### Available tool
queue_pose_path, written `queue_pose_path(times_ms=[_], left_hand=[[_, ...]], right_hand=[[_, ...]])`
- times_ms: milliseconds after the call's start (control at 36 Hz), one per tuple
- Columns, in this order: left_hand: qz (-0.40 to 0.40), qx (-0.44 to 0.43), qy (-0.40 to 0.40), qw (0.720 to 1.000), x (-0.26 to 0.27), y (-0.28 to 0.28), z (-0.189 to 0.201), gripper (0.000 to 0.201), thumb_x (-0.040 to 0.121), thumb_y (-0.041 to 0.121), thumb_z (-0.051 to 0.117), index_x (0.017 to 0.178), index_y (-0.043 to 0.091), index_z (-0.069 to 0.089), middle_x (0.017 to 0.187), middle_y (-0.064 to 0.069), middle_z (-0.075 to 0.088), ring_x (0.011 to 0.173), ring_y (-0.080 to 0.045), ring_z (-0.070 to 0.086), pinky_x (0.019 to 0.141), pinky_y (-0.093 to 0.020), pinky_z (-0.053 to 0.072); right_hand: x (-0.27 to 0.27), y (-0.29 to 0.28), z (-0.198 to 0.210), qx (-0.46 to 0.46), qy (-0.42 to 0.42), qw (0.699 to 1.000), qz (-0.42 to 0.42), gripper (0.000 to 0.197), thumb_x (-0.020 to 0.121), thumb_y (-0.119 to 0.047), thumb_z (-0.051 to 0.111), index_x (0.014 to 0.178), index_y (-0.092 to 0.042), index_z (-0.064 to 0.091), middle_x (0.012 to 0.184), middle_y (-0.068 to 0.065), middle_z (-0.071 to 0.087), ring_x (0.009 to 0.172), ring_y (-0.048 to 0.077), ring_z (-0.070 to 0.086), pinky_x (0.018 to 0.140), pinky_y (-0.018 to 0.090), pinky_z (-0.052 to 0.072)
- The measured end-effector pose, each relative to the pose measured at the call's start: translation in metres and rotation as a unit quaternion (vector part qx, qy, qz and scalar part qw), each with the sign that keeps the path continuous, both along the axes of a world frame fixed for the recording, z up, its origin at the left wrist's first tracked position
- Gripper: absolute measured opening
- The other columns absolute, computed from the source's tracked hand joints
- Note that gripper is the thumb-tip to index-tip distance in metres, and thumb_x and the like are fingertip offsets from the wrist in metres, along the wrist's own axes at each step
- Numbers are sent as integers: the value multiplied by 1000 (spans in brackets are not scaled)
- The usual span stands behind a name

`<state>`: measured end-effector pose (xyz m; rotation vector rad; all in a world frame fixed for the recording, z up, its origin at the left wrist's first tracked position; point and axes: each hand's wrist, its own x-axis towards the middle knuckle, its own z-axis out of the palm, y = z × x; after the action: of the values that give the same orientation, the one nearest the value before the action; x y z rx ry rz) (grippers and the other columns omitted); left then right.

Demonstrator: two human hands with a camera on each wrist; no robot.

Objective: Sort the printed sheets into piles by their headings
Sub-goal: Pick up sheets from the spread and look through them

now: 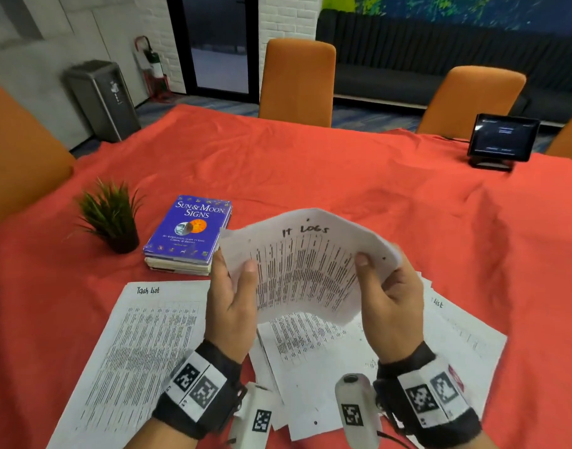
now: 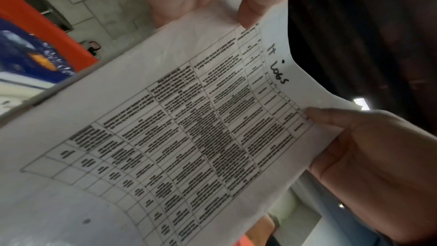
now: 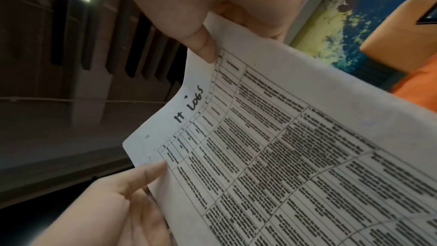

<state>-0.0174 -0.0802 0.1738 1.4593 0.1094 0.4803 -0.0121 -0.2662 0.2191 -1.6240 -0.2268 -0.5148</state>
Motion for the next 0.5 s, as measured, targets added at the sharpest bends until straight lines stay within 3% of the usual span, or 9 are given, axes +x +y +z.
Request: queue_pose_path(times_ms=[167,222,306,389,417,472,500], left_hand=[[-23,-20,72,997,-7,-1,-38,66,81,36,57,142,23,36,135,-5,56,126,-20,53,110,-51,36],[-36,-26,84,996,-8,-2,-46,64,81,31,57,142,24,36,134,-2,57,124,-13,54,109,-38,40],[-41,-16,109,993,-6,-5,-57,47,87,20,53,129,38,43,126,7,60,112,6,58,97,-14,45],[-41,-10,128,991,-4,-9,-63,41,96,8,49,134,22,44,124,6,58,100,20,56,104,-20,42],[-44,-8,128,991,-3,-9,-63,39,97,5,46,134,18,44,122,8,59,99,22,55,101,-14,42],[-50,2,113,992,-1,-10,-59,39,97,1,44,127,26,47,119,13,59,102,19,56,88,-2,42],[-51,5,106,993,0,-10,-57,40,97,2,44,123,33,48,120,14,60,105,16,57,86,-1,42]], right_hand=[[3,-4,-62,-10,133,991,7,20,96,-11,56,113,-19,63,101,-5,71,98,12,66,82,34,55],[5,-6,-74,-9,149,989,4,20,94,-16,57,114,-19,61,102,-7,70,98,10,66,80,31,55],[7,-6,-84,-3,180,984,-3,21,95,-6,54,108,-21,62,100,-10,71,95,7,66,78,30,53],[8,-5,-91,-18,200,980,-8,25,96,-3,52,105,-23,63,101,-9,71,97,9,66,84,37,55],[8,-5,-91,-22,200,979,-11,24,96,-4,52,106,-23,64,102,-8,71,99,11,66,86,40,55],[9,-6,-87,-15,186,982,-15,23,97,-4,51,107,-20,64,103,-8,71,100,12,66,86,37,55],[10,-7,-83,-7,174,984,-18,23,97,-3,50,106,-20,64,102,-11,71,99,10,66,84,32,55]])
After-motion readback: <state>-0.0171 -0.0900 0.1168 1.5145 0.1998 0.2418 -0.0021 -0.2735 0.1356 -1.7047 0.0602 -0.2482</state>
